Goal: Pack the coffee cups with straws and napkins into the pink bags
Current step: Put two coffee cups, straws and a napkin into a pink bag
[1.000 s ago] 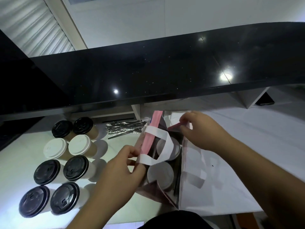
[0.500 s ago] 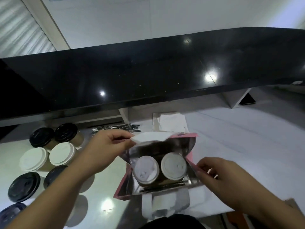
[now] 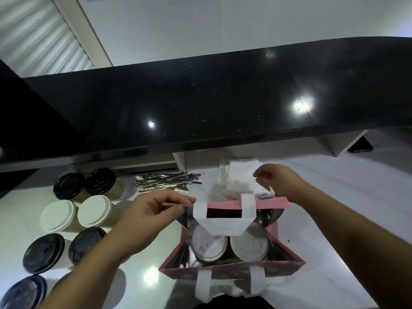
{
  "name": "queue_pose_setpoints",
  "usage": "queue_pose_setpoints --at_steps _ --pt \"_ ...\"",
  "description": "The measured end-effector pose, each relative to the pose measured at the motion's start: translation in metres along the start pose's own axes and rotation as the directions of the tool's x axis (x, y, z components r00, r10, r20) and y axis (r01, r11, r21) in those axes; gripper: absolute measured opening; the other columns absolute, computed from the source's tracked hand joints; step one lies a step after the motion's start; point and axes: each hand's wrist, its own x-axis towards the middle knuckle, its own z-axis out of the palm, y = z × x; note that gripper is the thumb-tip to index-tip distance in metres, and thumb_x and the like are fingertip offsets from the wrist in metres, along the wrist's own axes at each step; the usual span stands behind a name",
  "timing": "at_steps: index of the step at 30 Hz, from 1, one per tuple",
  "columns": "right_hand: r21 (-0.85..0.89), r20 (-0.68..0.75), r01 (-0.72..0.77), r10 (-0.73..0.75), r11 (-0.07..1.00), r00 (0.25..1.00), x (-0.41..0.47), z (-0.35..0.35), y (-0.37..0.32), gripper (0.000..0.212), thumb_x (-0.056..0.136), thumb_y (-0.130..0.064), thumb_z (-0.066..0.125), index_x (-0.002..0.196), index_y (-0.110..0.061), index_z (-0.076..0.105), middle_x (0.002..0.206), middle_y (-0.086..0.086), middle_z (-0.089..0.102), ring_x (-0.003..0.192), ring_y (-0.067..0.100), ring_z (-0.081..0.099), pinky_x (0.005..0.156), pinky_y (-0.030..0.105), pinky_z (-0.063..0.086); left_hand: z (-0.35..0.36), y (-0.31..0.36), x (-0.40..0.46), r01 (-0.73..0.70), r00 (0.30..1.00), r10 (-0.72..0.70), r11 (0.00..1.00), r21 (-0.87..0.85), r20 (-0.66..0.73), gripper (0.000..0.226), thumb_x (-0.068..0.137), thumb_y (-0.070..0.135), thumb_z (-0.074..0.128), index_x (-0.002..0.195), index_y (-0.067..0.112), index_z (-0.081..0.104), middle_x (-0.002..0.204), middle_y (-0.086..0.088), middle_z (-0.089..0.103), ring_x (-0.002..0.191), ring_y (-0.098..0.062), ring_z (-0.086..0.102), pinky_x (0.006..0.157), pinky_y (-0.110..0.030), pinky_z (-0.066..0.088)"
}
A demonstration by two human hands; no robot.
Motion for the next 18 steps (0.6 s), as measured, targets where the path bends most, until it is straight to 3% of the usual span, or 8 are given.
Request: queue_pose_setpoints --at_steps 4,8,13,18 --pt "-0.217 0.169 0.090 -0.053 0.972 0.984 0.040 0.018 -0.020 0.033 0.097 -0.025 0.063 0.130 -0.021 0.068 0.127 -0.003 0.069 0.114 0.017 0.063 0.094 0.025 0.047 0.001 -0.009 0.002 -0.010 1.000 0.010 1.000 -0.017 0.000 0.017 0.089 0.031 0.072 0.102 0.027 0.083 0.119 -0.002 0.078 0.114 -0.025 0.073 0.094 -0.035 0.061" --pt "-0.318 0.284 0.164 -0.071 0.934 0.956 0.064 0.032 -0.019 0.046 0.094 -0.038 0.068 0.135 -0.018 0.063 0.134 0.003 0.061 0.118 0.021 0.057 0.100 0.033 0.047 0.001 -0.010 0.005 0.001 1.000 -0.002 0.999 -0.032 -0.020 0.016 0.091 0.028 0.071 0.102 0.027 0.082 0.118 -0.002 0.079 0.113 -0.024 0.073 0.091 -0.029 0.059" --pt "-0.313 0.228 0.174 -0.103 0.934 0.968 0.075 0.054 -0.001 0.062 0.076 -0.057 0.076 0.129 -0.028 0.061 0.125 -0.002 0.057 0.110 0.017 0.053 0.087 0.029 0.046 0.002 -0.005 0.006 0.015 1.000 -0.015 1.000 0.001 -0.027 0.016 0.091 0.029 0.070 0.101 0.029 0.083 0.115 0.001 0.080 0.112 -0.023 0.073 0.093 -0.034 0.060" --pt "-0.285 0.209 0.198 -0.141 0.938 0.968 0.082 0.060 0.009 0.061 0.074 -0.058 0.079 0.125 -0.028 0.065 0.123 -0.003 0.061 0.107 0.017 0.054 0.084 0.026 0.042 0.005 -0.001 0.009 0.037 0.998 -0.036 0.999 0.004 -0.046 0.016 0.087 0.034 0.070 0.097 0.032 0.083 0.114 0.003 0.080 0.112 -0.022 0.074 0.095 -0.040 0.059"
